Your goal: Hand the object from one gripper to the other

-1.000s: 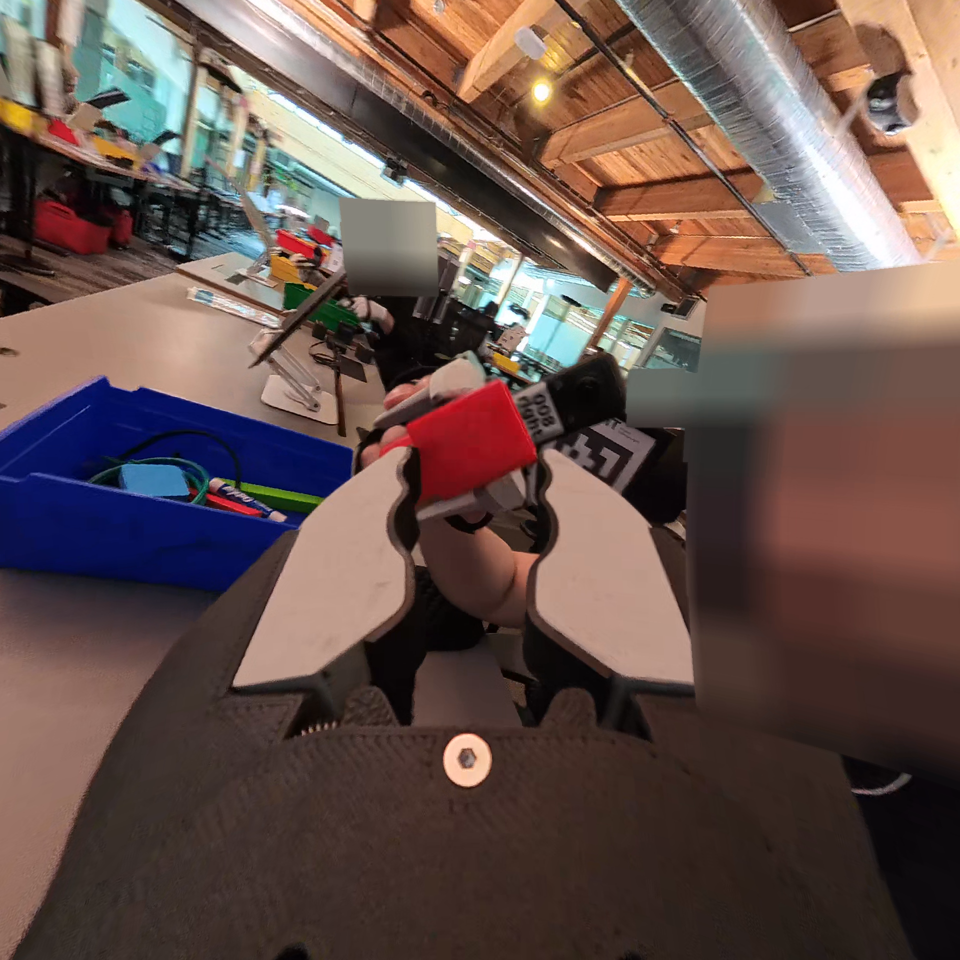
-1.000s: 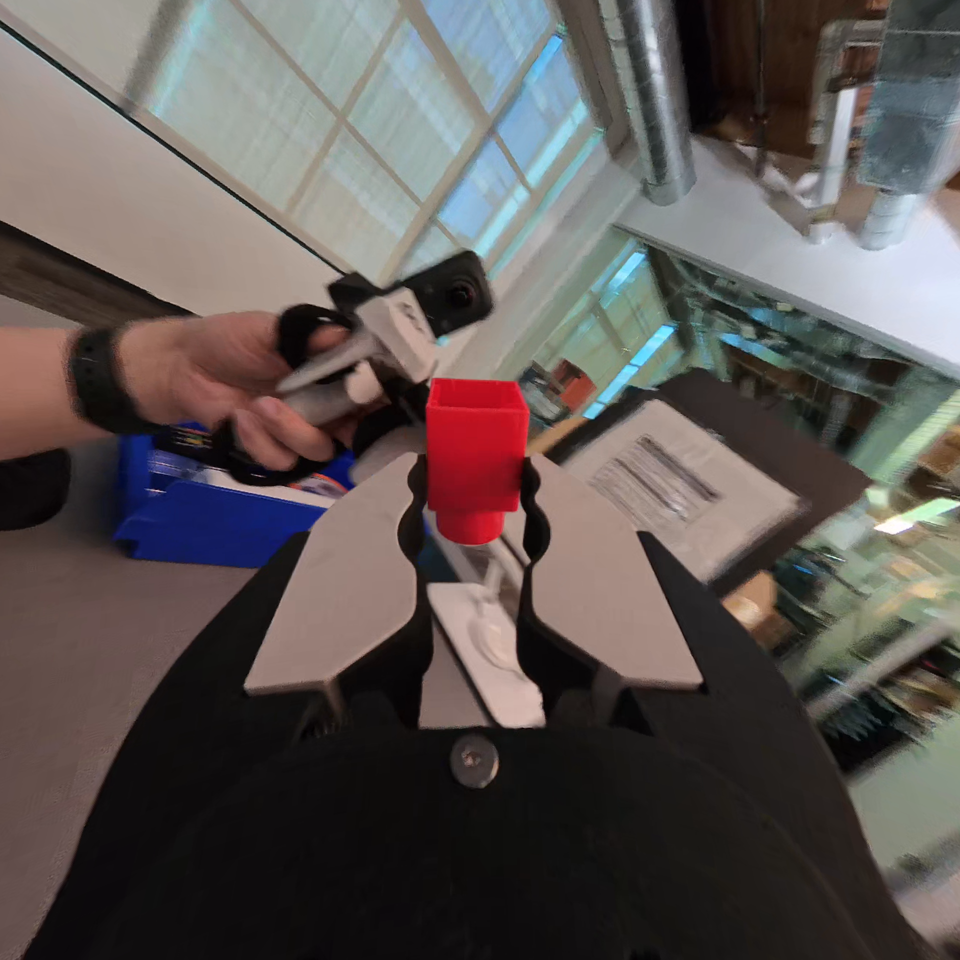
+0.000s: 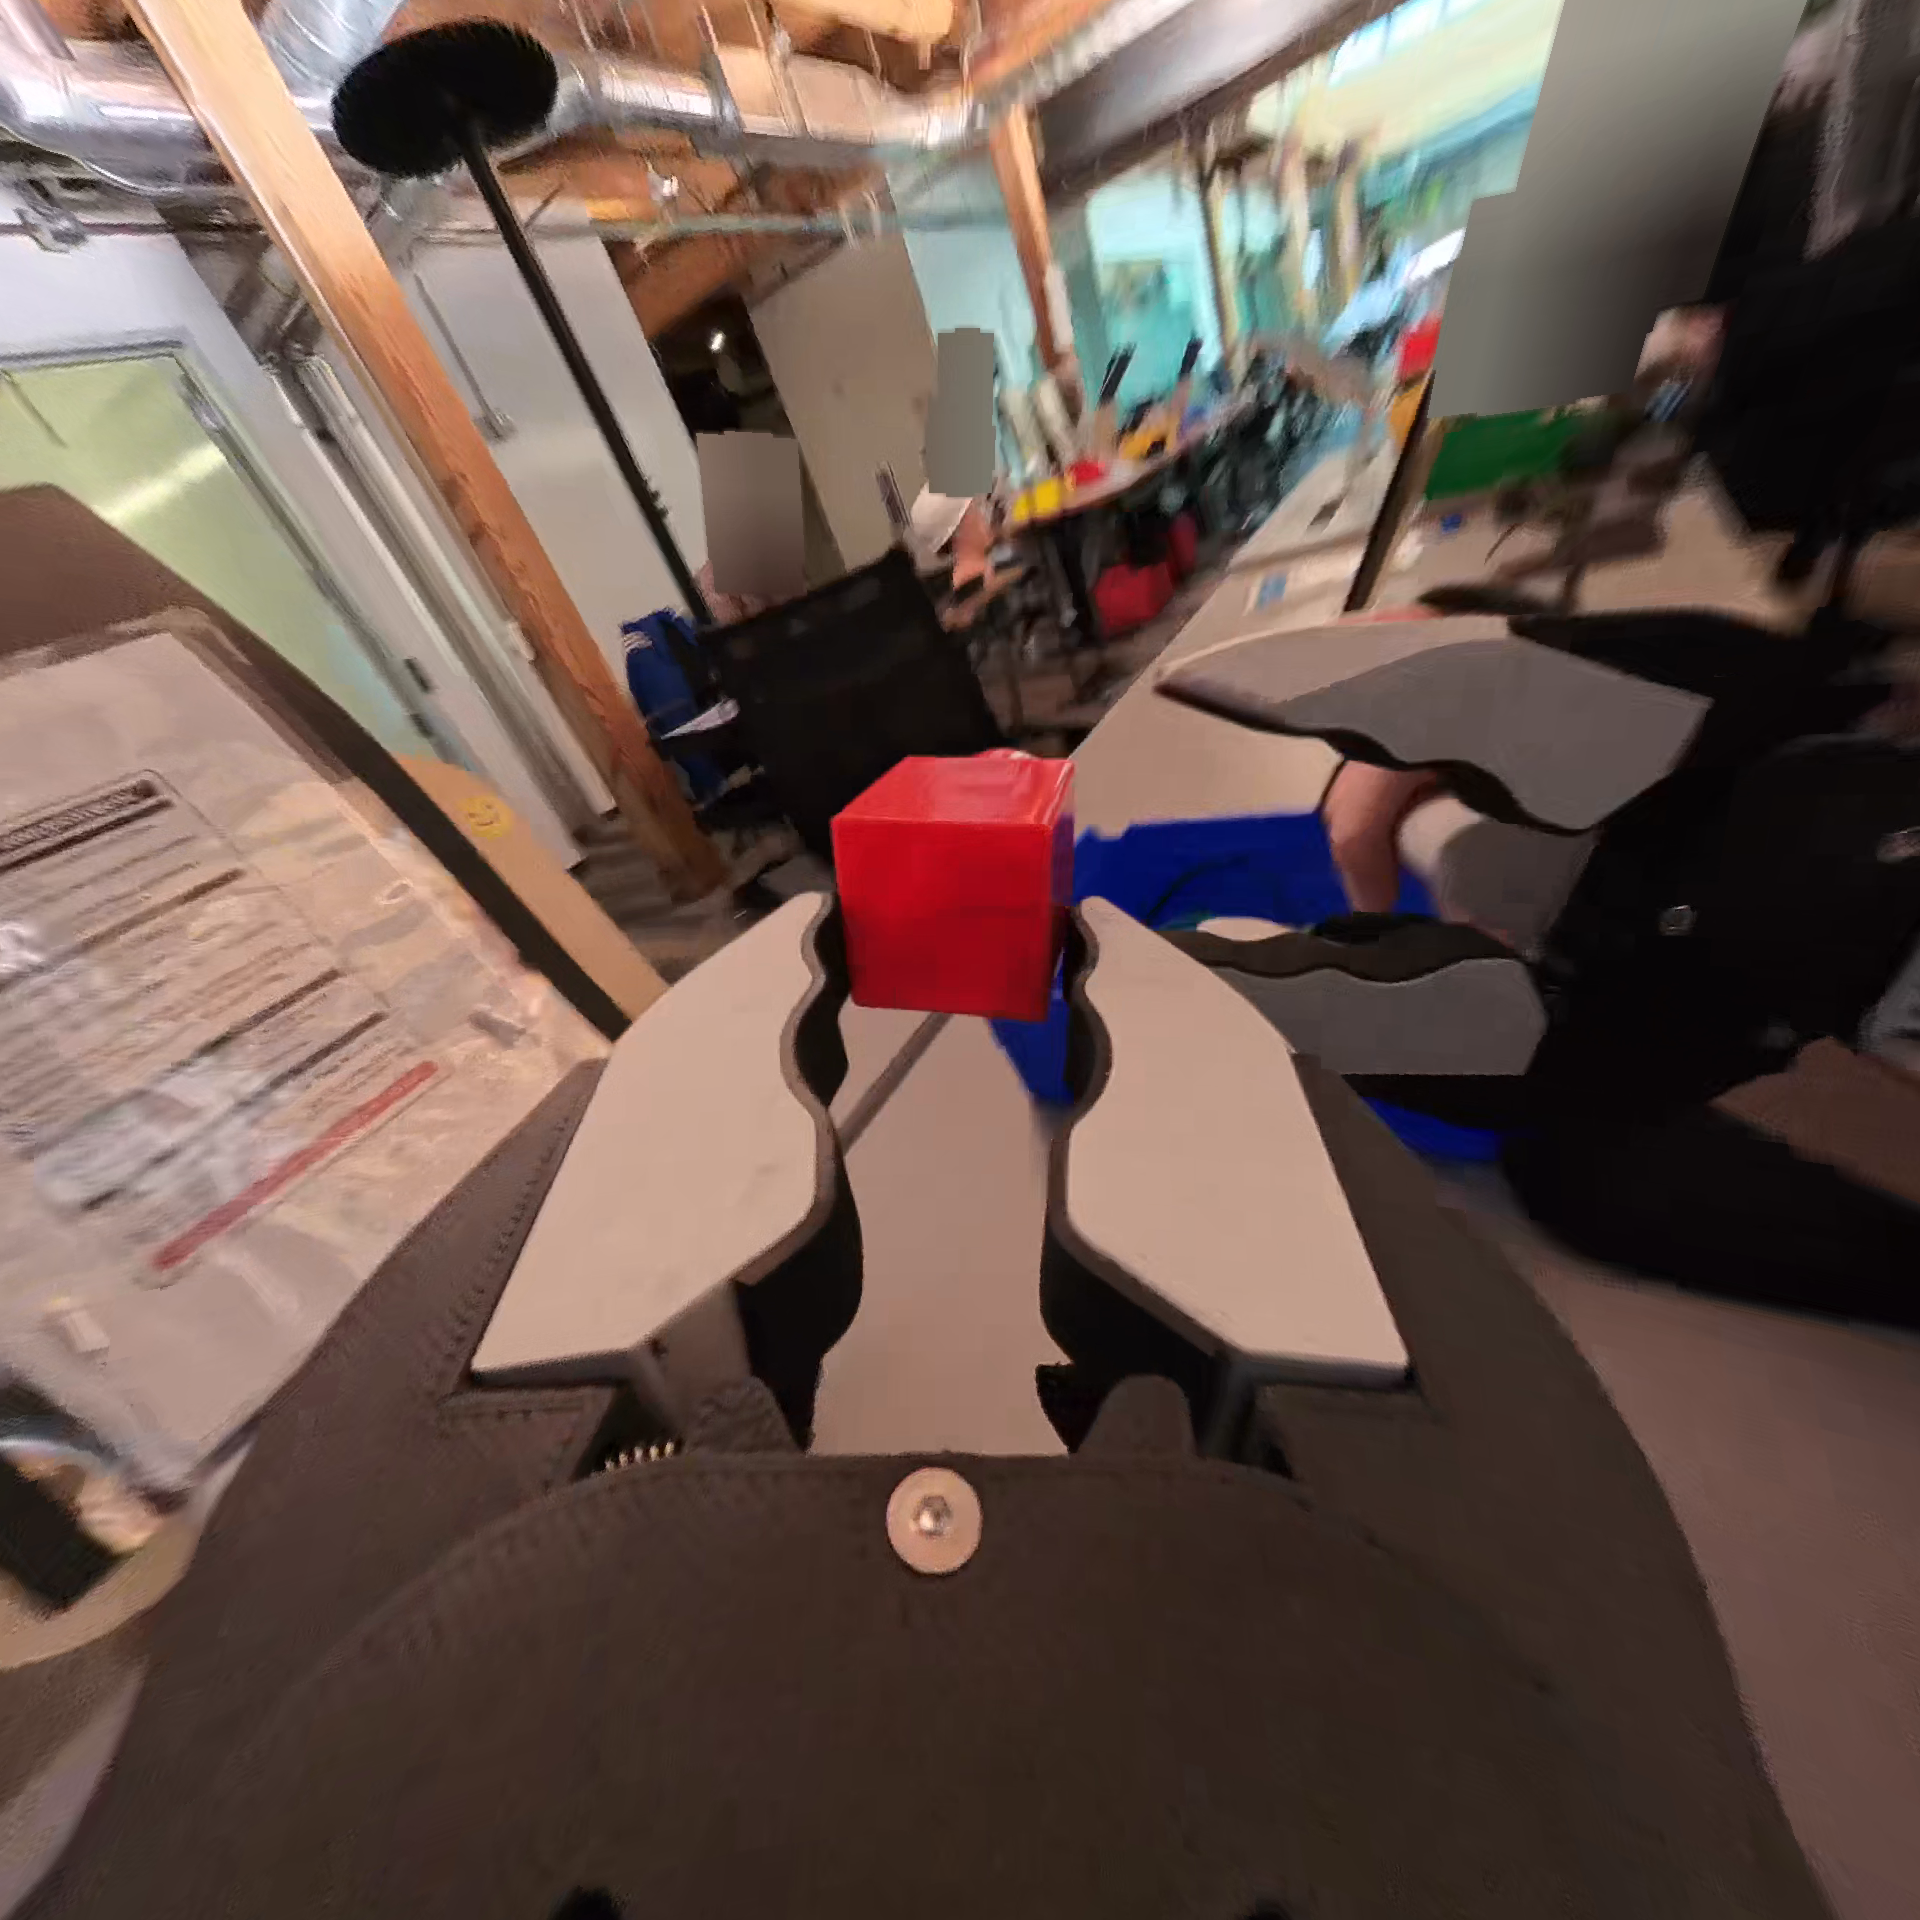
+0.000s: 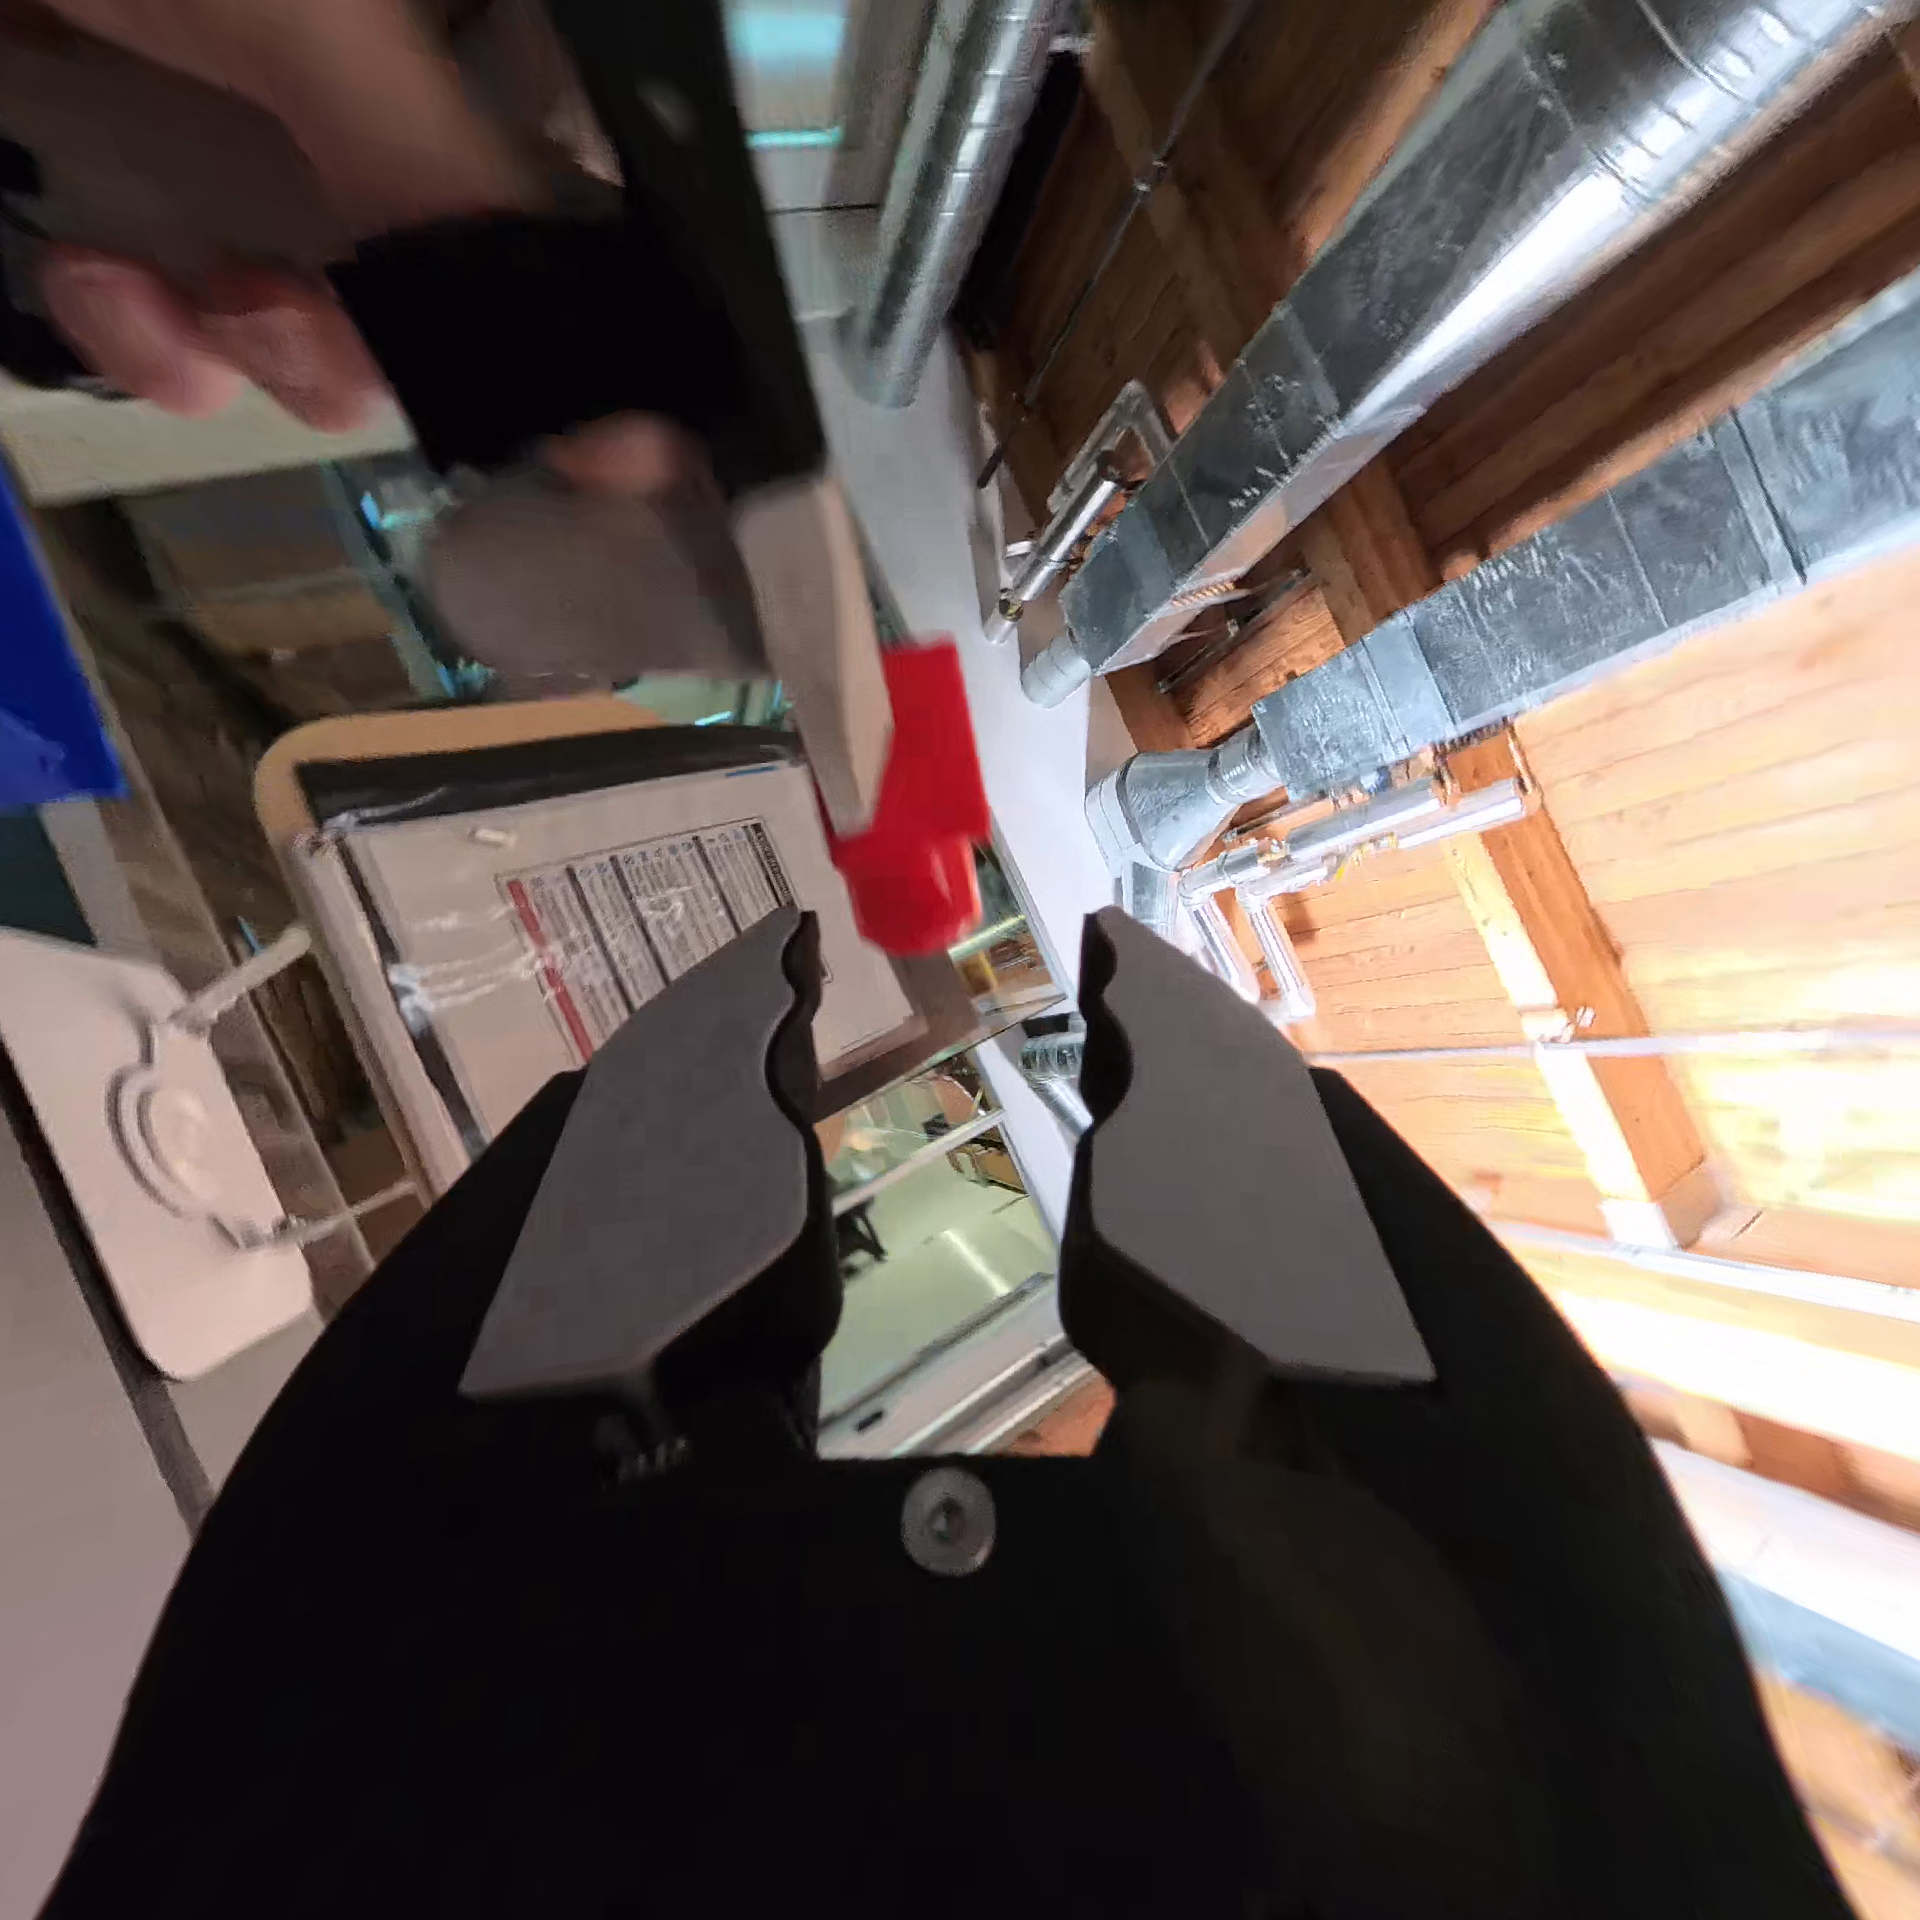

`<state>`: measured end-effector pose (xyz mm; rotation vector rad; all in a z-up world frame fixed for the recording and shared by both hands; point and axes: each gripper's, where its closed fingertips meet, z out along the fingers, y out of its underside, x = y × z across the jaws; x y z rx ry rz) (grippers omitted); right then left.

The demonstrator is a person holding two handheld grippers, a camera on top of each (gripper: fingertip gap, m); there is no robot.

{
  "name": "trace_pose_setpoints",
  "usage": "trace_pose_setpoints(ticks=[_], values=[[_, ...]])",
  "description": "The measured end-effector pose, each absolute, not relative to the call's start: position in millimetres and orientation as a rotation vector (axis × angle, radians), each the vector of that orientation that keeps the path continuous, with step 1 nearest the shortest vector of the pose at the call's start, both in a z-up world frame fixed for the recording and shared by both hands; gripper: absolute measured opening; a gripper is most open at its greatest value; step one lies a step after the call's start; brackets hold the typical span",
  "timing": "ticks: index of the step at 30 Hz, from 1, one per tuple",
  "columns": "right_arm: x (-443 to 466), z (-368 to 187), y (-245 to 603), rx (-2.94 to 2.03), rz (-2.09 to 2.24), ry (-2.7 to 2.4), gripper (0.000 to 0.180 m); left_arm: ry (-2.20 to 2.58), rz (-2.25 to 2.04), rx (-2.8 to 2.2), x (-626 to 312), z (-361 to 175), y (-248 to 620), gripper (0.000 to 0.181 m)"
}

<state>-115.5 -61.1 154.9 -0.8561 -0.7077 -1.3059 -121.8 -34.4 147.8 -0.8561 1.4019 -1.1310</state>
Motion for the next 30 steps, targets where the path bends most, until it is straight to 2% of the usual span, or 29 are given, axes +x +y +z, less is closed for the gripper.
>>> trace_pose_setpoints(ticks=[1, 3, 6, 9, 12, 17, 21, 24, 30], values=[[-109, 161, -66, -0.845, -1.252, -0.655, 0.051, 1.393, -1.263, -0.867, -128, 154, -36, 0.038], [-101, 166, -73, -0.834, -1.075, -0.593, 0.051, 1.358, -1.586, -0.851, -141, 170, -42, 0.039], [-105, 166, -76, -0.913, -0.568, -0.559, 0.047, 1.295, -1.946, -0.752, -159, 187, -45, 0.038], [-129, 168, -82, -1.004, 0.095, -0.552, 0.047, 1.383, -2.075, -0.713, -158, 178, -55, 0.038], [-131, 180, -89, -0.974, 0.469, -0.437, 0.047, 1.405, -2.149, -0.694, -153, 172, -65, 0.038], [-135, 175, -82, -0.993, 0.491, -0.407, 0.046, 1.446, -2.173, -0.708, -144, 161, -79, 0.038], [-140, 172, -82, -0.979, 0.466, -0.420, 0.028, 1.473, -2.171, -0.704, -142, 158, -87, 0.038], [-138, 173, -85, -0.966, 0.498, -0.420, 0.025, 1.513, -2.135, -0.703, -141, 154, -91, 0.037], [-123, 174, -95, -1.103, 0.793, -0.488, 0.026, 1.601, -1.785, -0.702, -136, 142, -85, 0.076]])
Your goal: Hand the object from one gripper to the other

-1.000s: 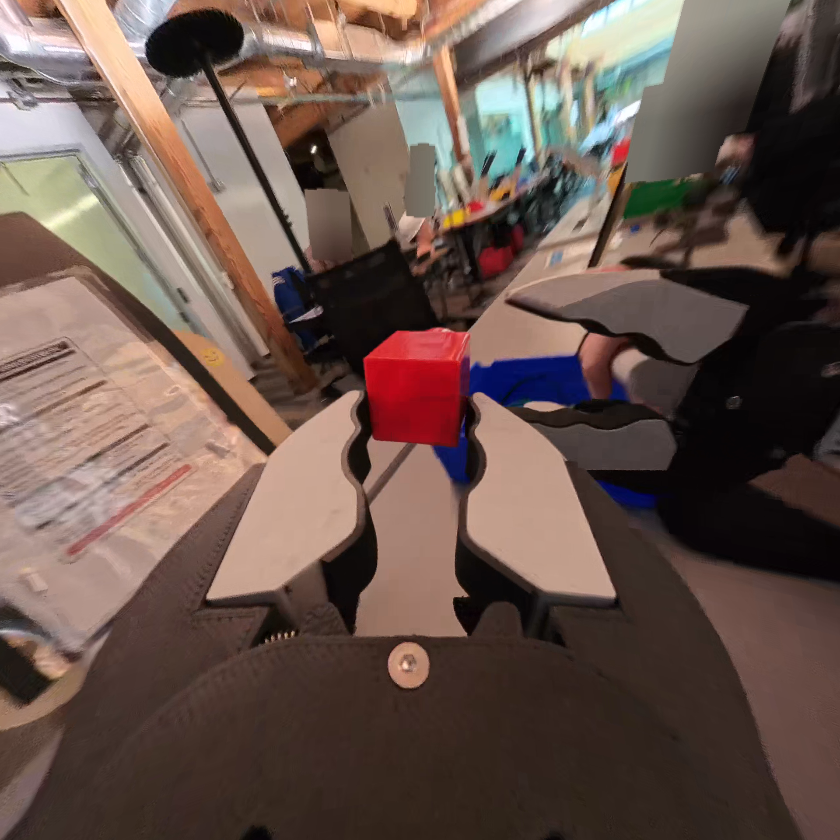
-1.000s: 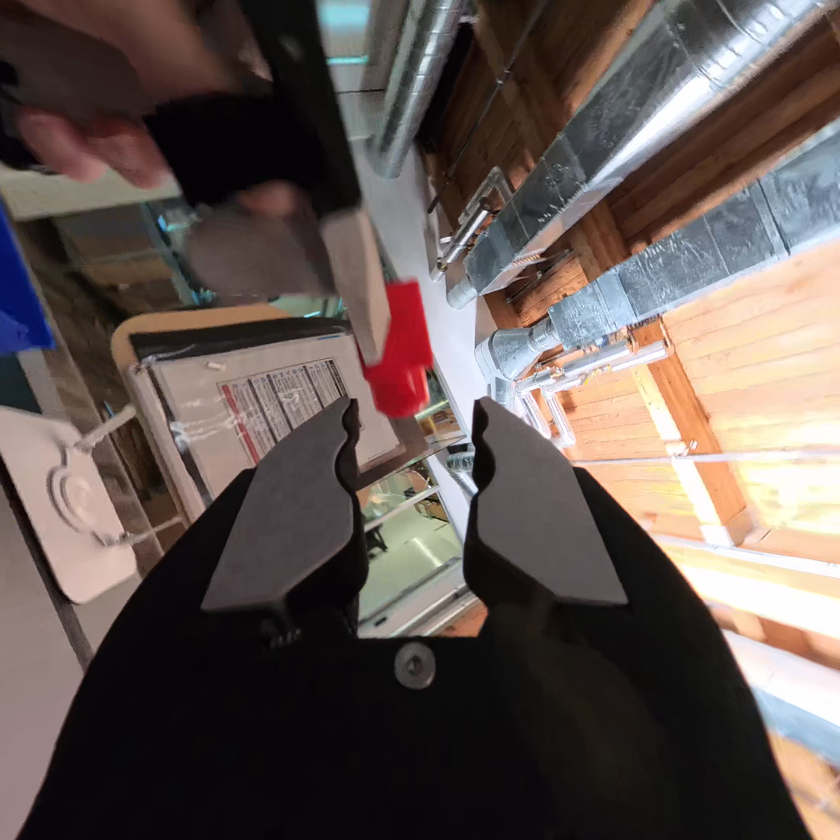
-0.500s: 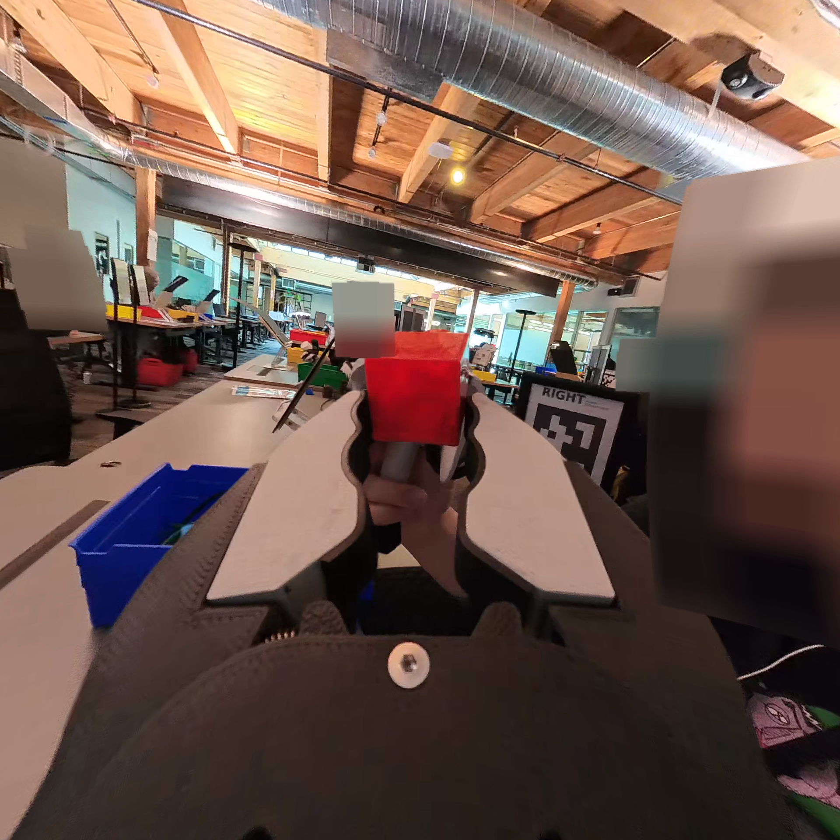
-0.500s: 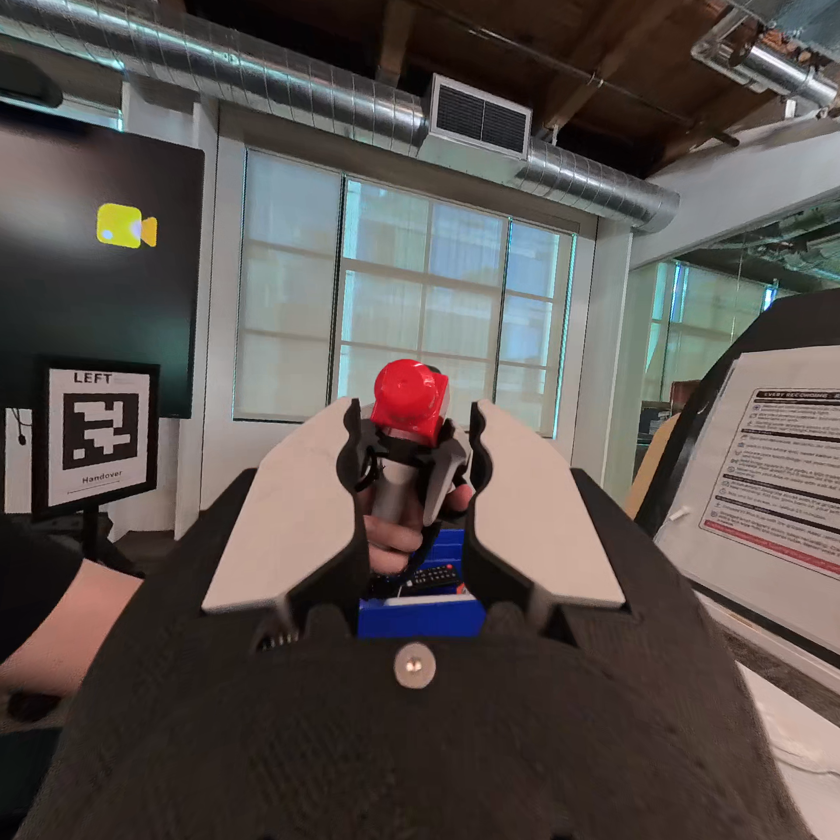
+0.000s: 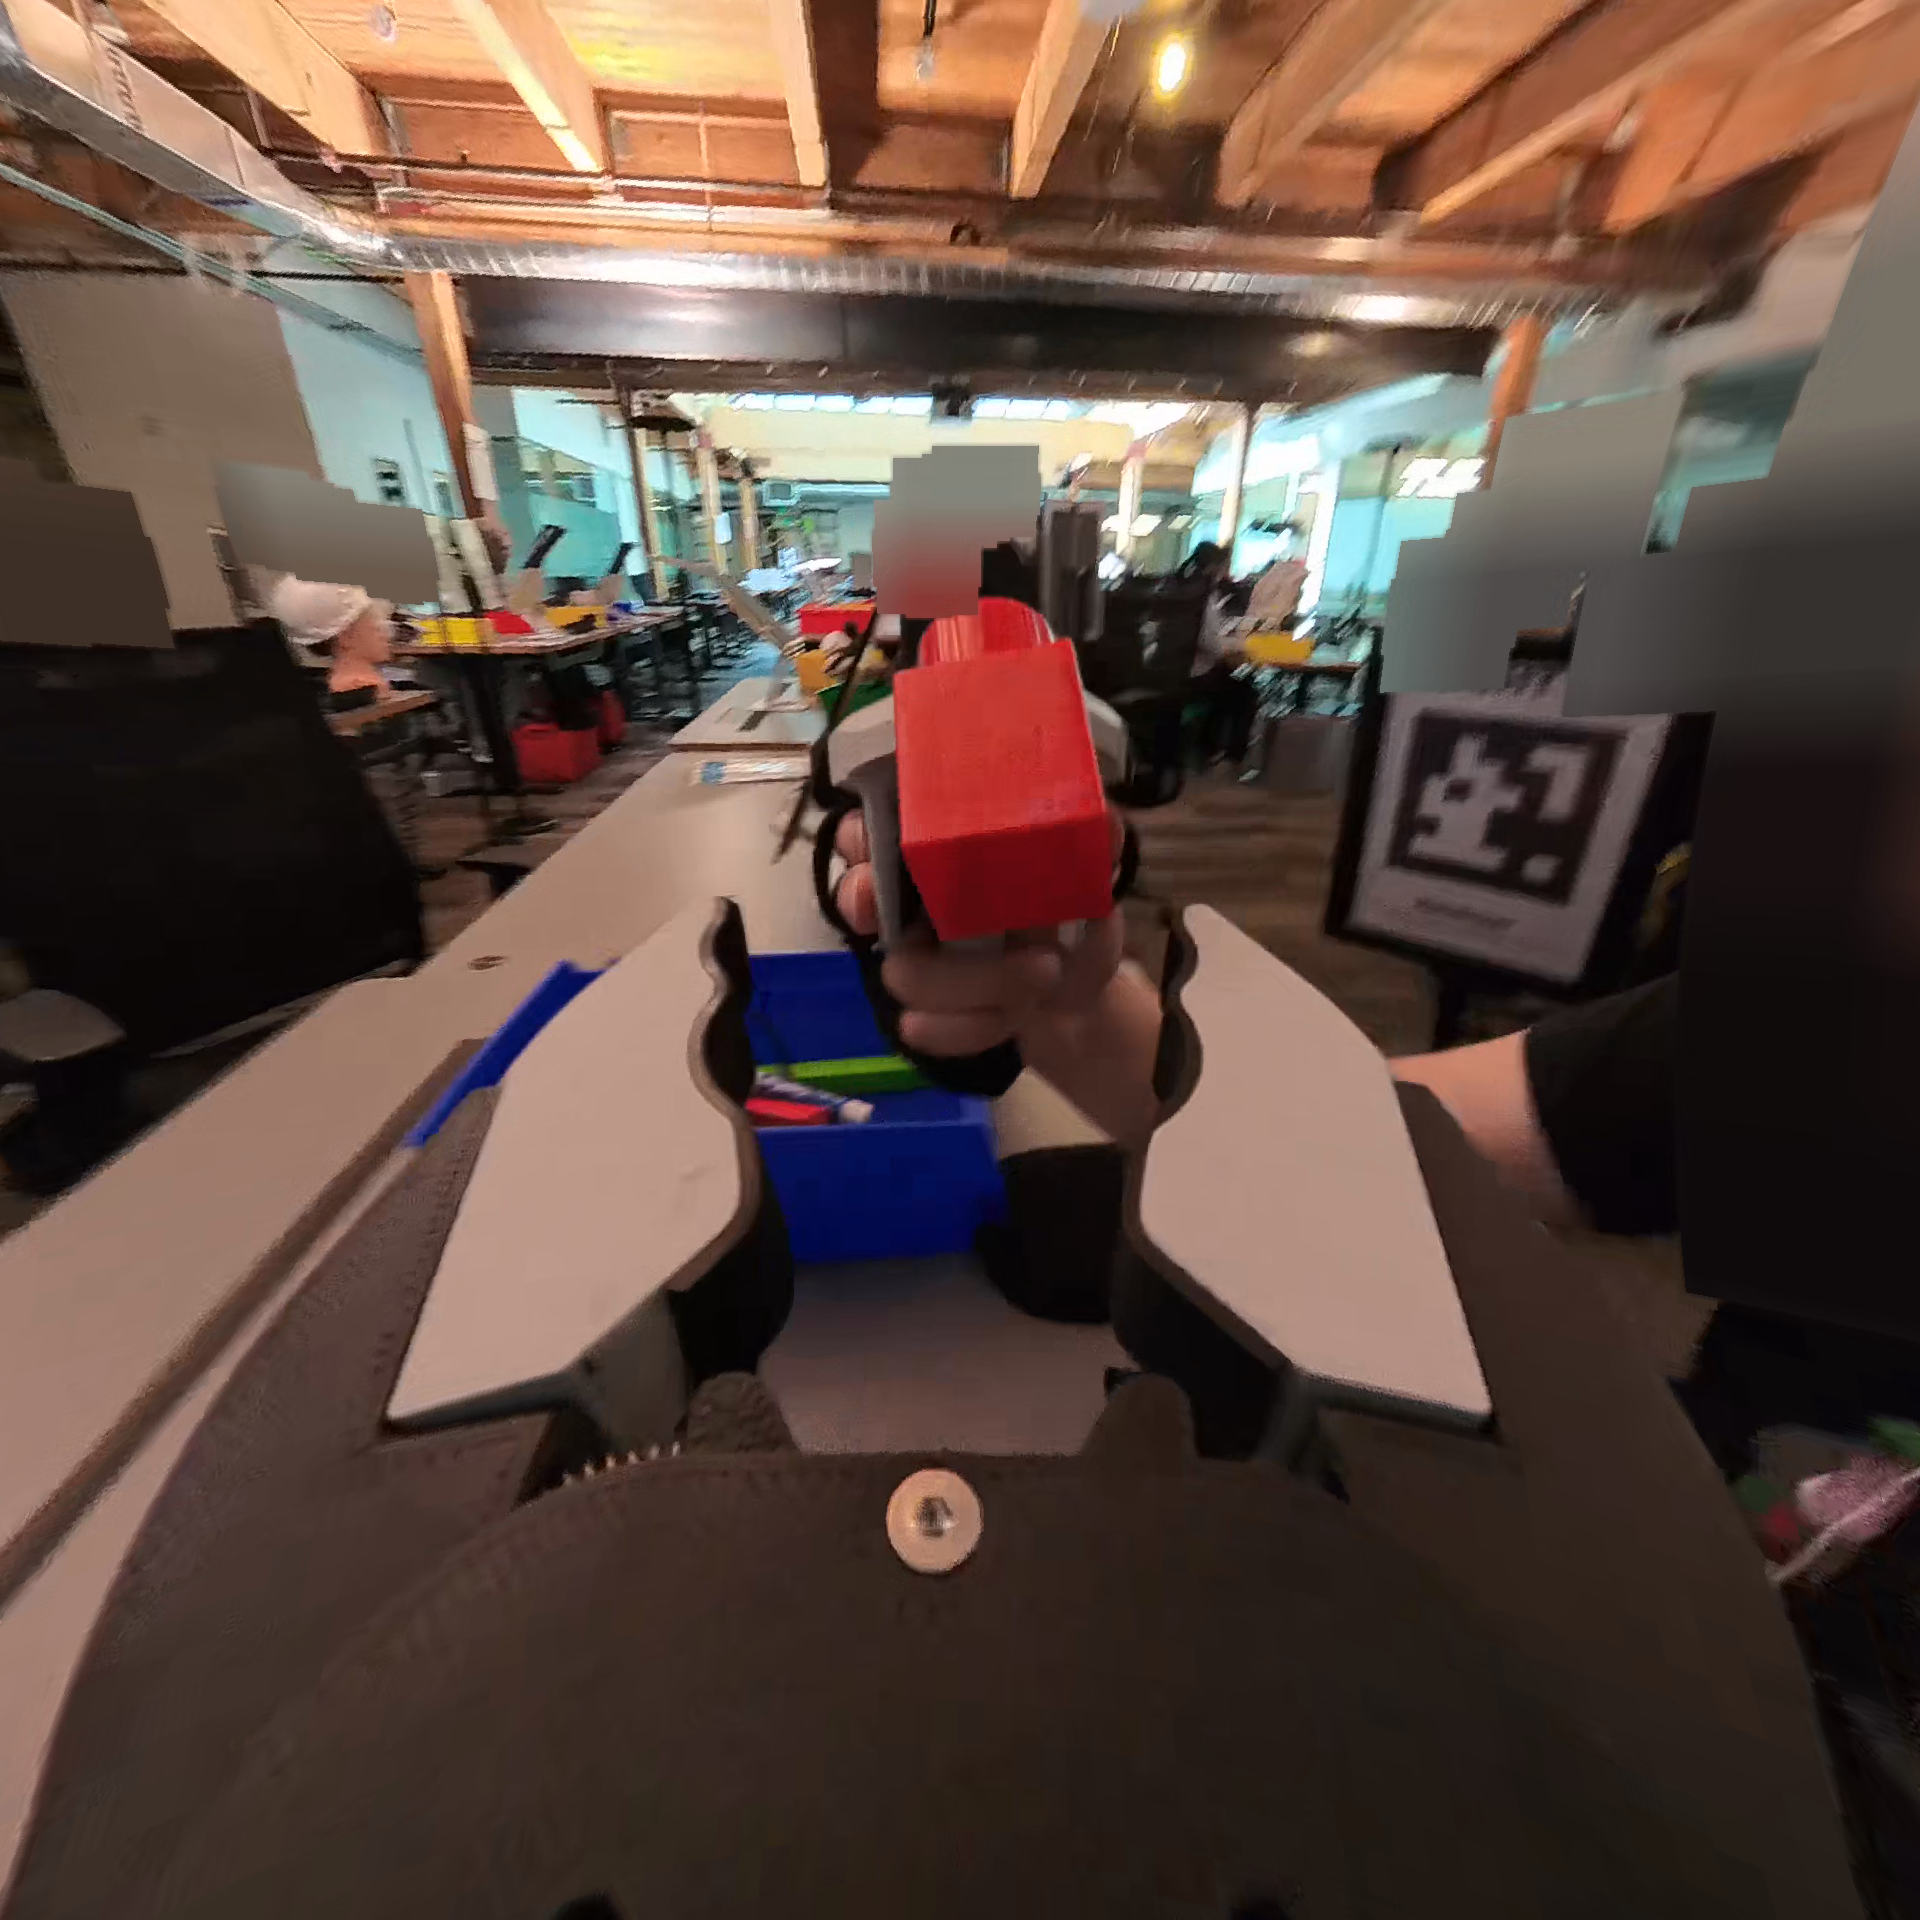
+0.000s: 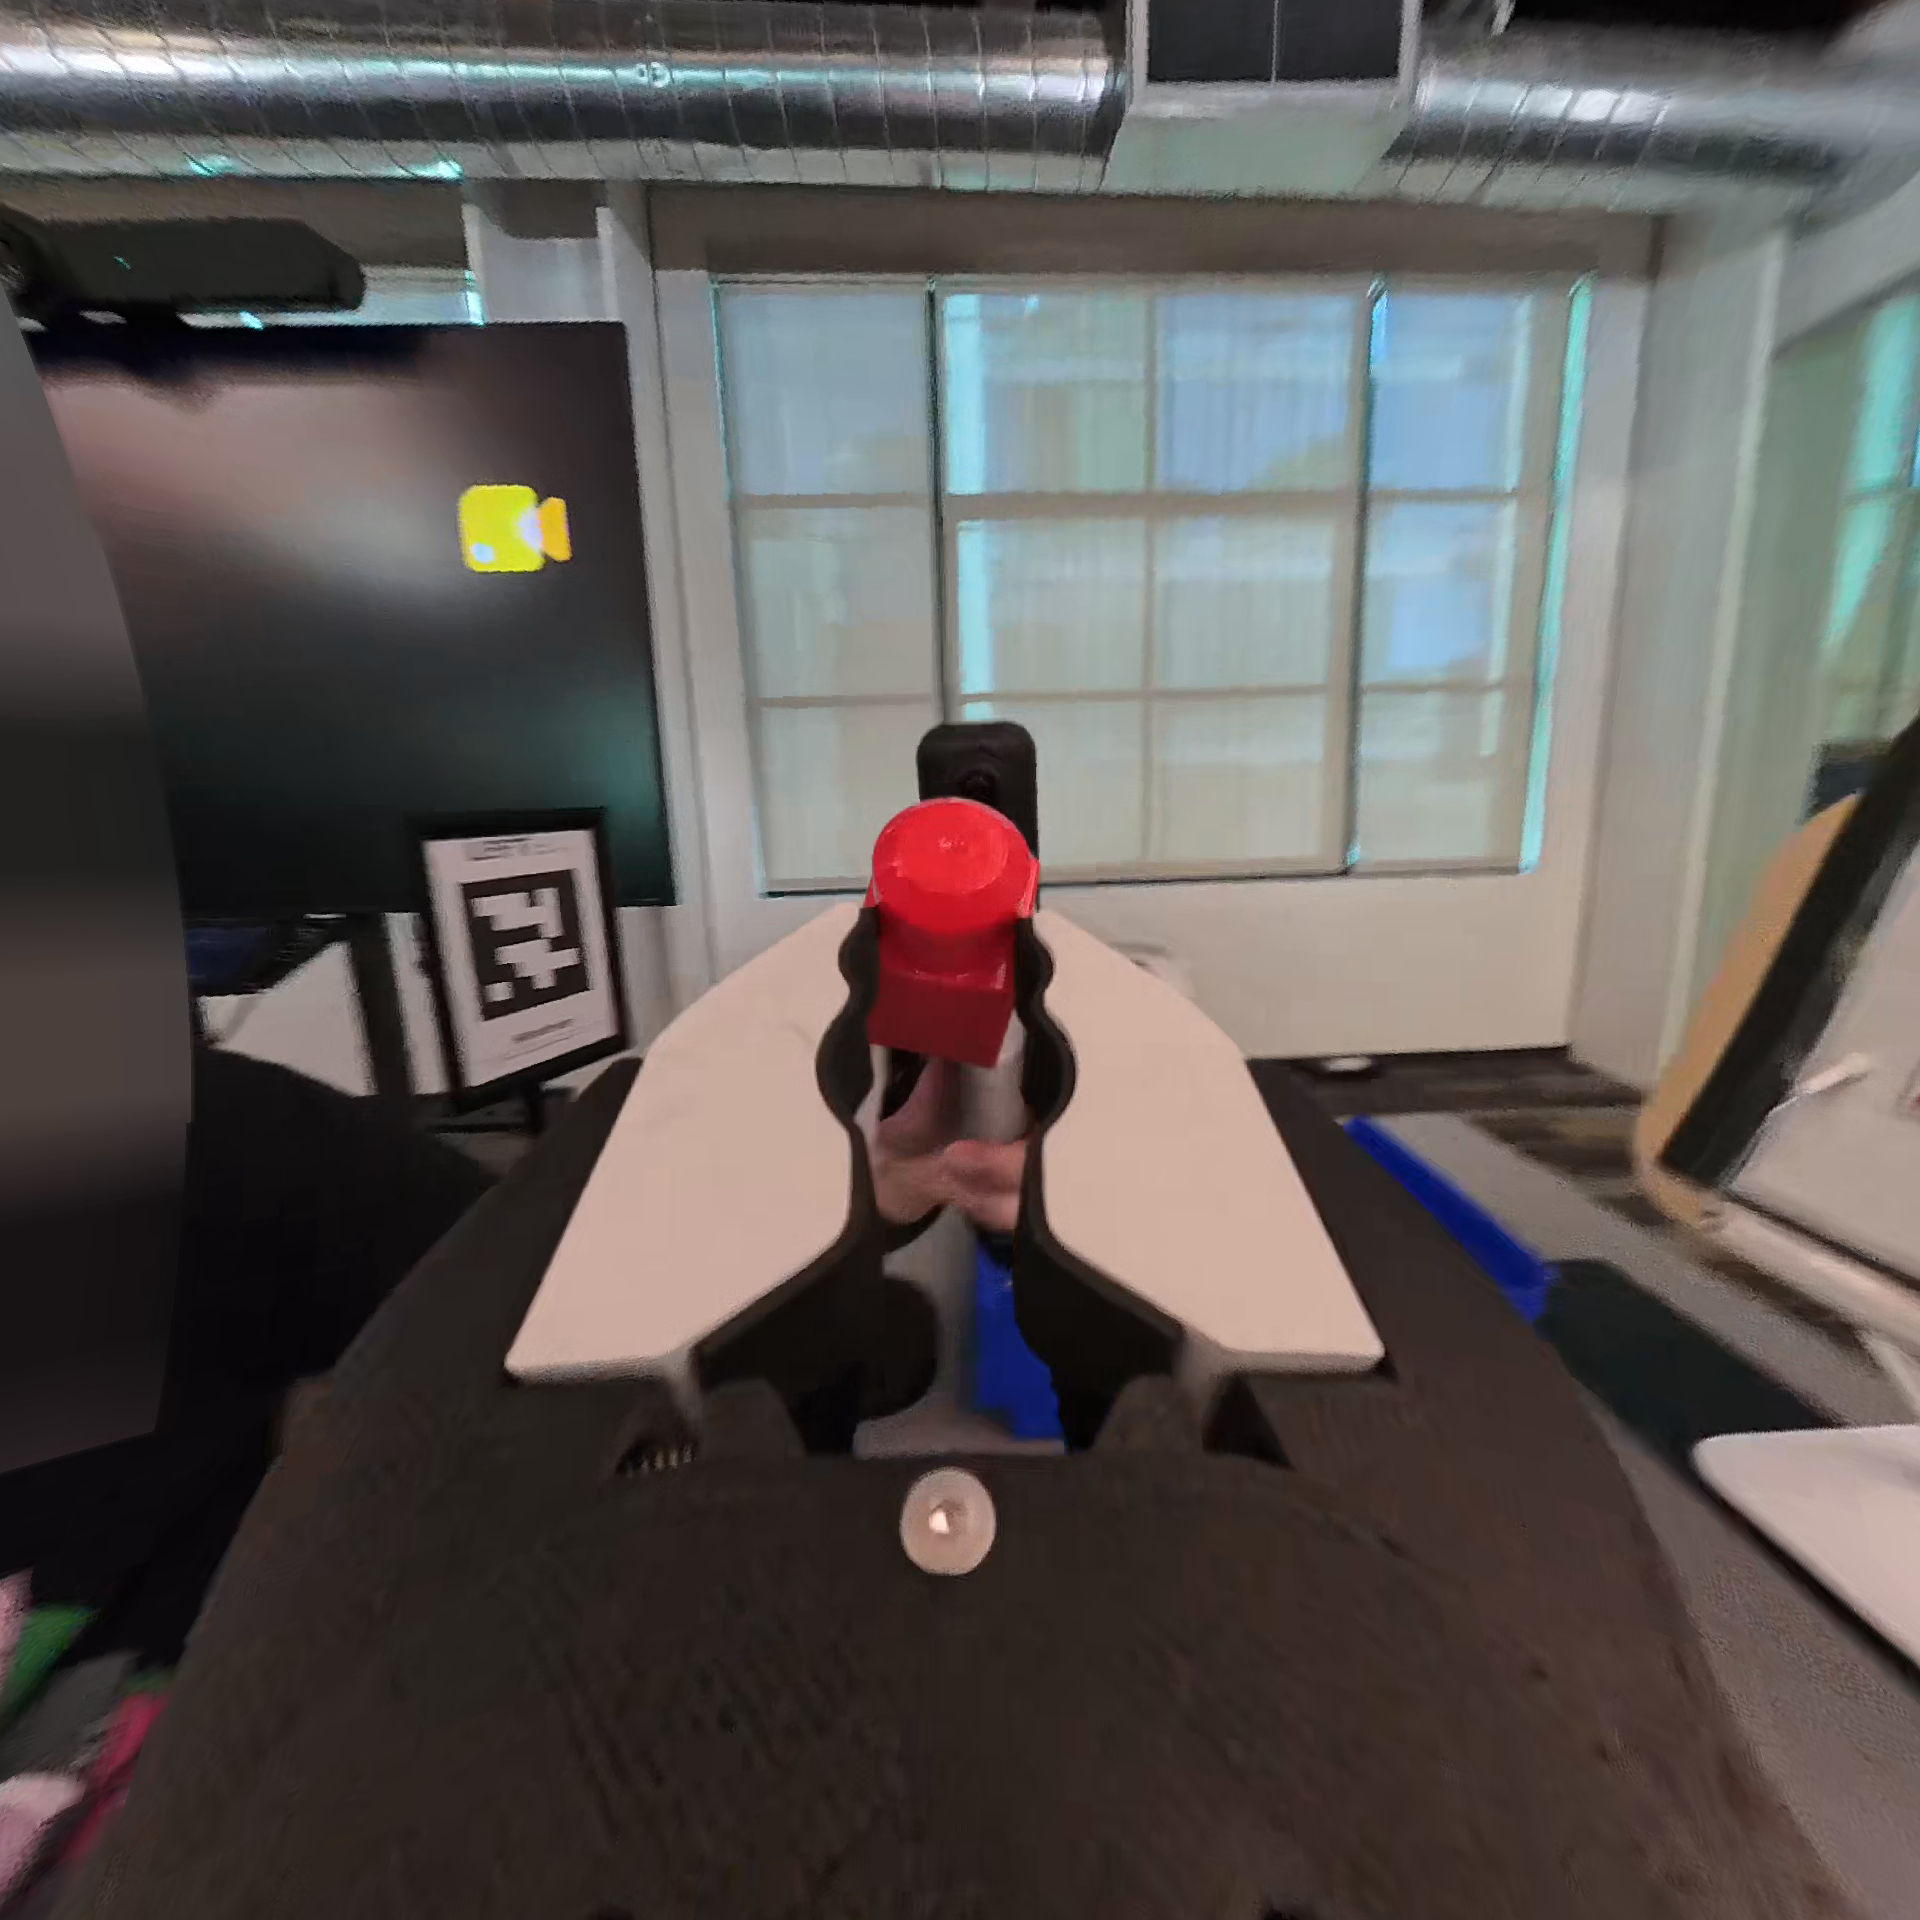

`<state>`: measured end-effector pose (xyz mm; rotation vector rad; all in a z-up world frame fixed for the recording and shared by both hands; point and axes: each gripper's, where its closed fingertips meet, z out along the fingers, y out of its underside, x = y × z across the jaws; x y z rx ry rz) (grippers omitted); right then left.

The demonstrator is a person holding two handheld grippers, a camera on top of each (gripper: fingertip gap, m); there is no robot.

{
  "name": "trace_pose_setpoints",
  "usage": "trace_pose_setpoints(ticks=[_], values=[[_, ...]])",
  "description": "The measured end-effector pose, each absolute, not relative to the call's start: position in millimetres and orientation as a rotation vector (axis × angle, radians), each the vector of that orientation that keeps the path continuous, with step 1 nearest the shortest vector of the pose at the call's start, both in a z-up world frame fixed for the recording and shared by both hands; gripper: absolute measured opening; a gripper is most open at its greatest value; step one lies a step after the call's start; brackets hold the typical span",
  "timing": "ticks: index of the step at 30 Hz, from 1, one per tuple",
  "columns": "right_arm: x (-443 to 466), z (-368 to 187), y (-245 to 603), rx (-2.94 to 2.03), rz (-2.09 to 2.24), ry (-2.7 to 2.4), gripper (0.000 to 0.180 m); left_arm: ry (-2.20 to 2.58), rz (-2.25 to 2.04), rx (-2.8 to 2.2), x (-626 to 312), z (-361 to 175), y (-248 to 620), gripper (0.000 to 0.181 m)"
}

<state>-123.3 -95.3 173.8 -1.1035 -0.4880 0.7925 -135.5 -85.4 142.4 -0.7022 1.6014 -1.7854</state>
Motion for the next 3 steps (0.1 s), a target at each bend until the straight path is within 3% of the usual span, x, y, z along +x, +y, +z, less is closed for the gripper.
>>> trace_pose_setpoints(ticks=[3], values=[[-119, 159, -101, -1.279, 0.992, -0.520, 0.026, 1.634, -1.460, -0.641, -135, 136, -79, 0.096]])
